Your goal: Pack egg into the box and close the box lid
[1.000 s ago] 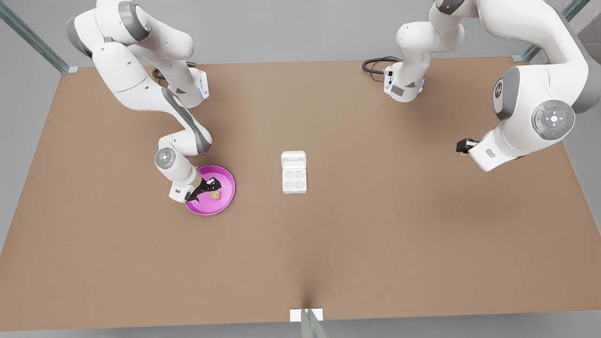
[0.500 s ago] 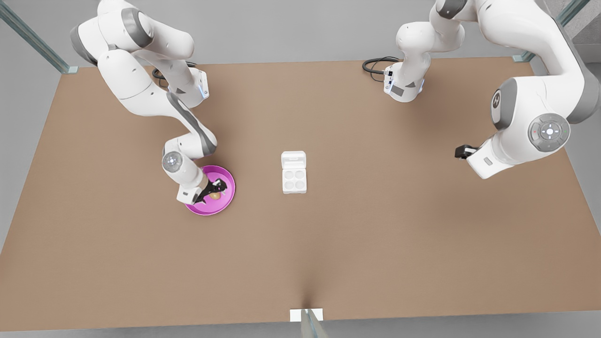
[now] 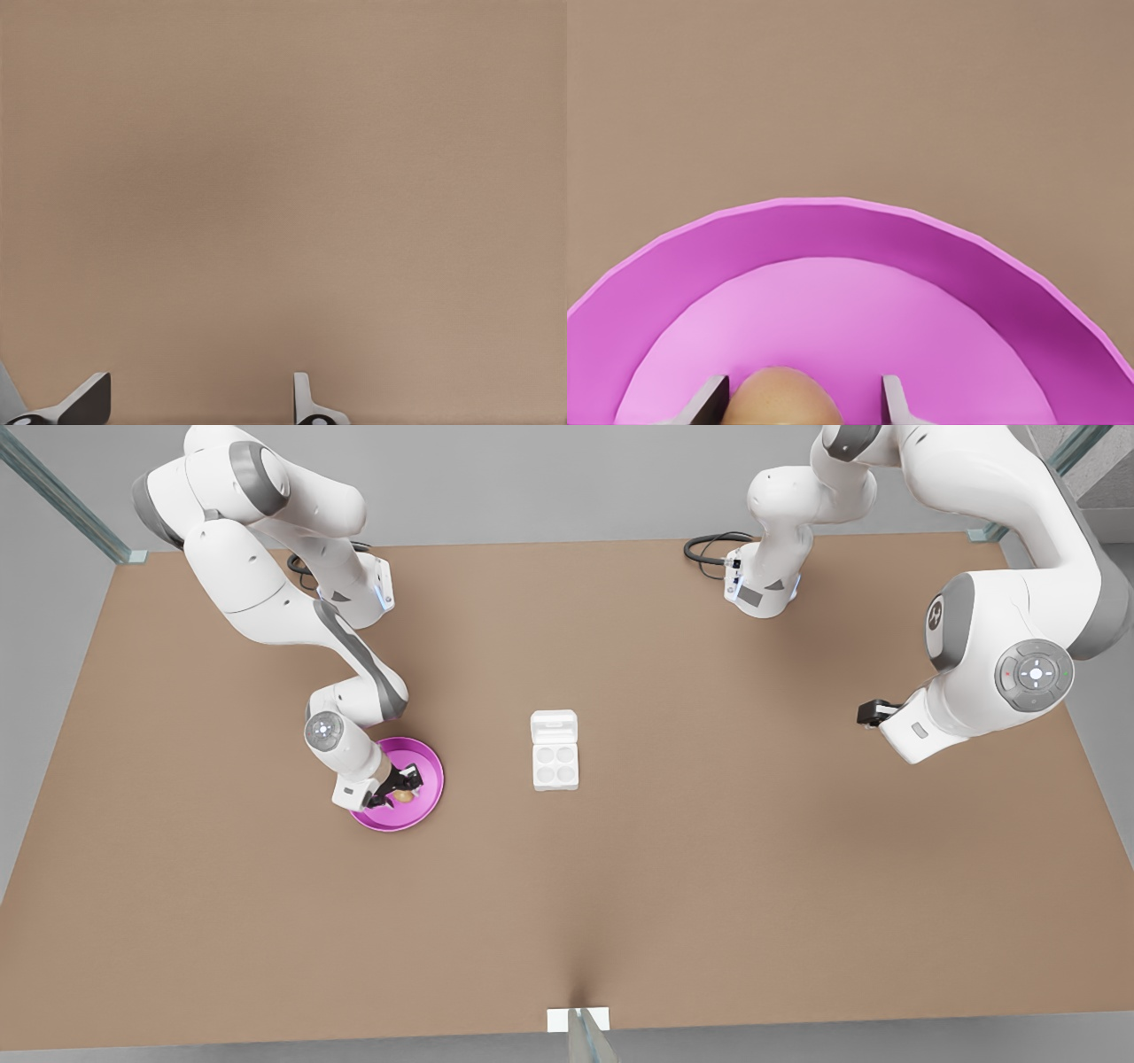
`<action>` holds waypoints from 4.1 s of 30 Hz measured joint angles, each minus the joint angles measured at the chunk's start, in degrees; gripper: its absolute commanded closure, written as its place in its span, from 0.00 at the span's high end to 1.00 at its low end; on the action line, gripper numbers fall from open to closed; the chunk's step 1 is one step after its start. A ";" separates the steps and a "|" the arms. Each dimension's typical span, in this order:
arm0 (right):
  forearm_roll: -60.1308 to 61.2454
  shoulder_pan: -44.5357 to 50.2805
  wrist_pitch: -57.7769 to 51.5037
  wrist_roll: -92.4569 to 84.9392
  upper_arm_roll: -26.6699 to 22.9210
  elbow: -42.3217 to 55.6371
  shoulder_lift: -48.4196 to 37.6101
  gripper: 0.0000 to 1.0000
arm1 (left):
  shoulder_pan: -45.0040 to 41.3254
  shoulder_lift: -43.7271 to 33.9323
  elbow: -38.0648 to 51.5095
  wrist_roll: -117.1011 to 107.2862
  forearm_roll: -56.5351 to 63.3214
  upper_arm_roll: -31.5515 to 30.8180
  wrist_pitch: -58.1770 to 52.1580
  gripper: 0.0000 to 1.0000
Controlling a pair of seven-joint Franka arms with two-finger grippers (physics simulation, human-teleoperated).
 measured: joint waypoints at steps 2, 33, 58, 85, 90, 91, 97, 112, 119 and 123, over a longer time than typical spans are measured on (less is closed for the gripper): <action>-0.35 -0.40 -0.03 -0.02 0.00 -0.06 0.00 0.72 | 0.00 0.03 0.00 -0.02 -0.02 0.02 0.00 1.00; 0.04 6.94 -15.65 4.32 7.20 21.80 -4.40 0.40 | -0.08 0.83 0.00 -0.25 -0.02 0.00 -0.14 1.00; -0.37 31.80 -28.67 34.69 -0.88 36.62 9.27 0.40 | -34.59 -0.29 0.00 -17.50 -4.83 -0.15 -14.11 1.00; -5.95 17.62 -35.49 50.14 -0.60 51.15 1.52 1.00 | -51.48 9.13 0.32 -63.66 -19.56 -0.12 -12.16 0.25; 0.74 7.40 -49.76 41.20 -7.76 34.91 -20.62 1.00 | -51.55 15.46 0.20 -67.87 -19.28 -0.09 -8.44 0.24; 1.63 6.49 -51.60 39.68 -8.16 35.37 -21.84 1.00 | -51.60 17.32 0.18 -68.78 -19.11 -0.09 -6.28 0.24; 1.55 5.97 -60.73 32.11 -8.81 41.77 -22.43 1.00 | -52.22 25.09 0.21 -73.60 -18.10 -0.09 12.21 0.21; 1.25 5.42 -67.32 21.30 -8.82 42.71 -21.68 1.00 | -53.39 28.27 -3.80 -77.55 -12.09 0.56 29.85 0.21; 1.52 6.08 -68.26 18.62 -8.73 42.66 -21.61 1.00 | -53.23 28.17 -3.69 -78.10 -11.84 2.52 28.40 0.21; 1.57 6.02 -68.50 17.50 -8.73 42.66 -21.60 1.00 | -53.29 28.09 -1.82 -78.33 -11.77 4.45 28.06 0.21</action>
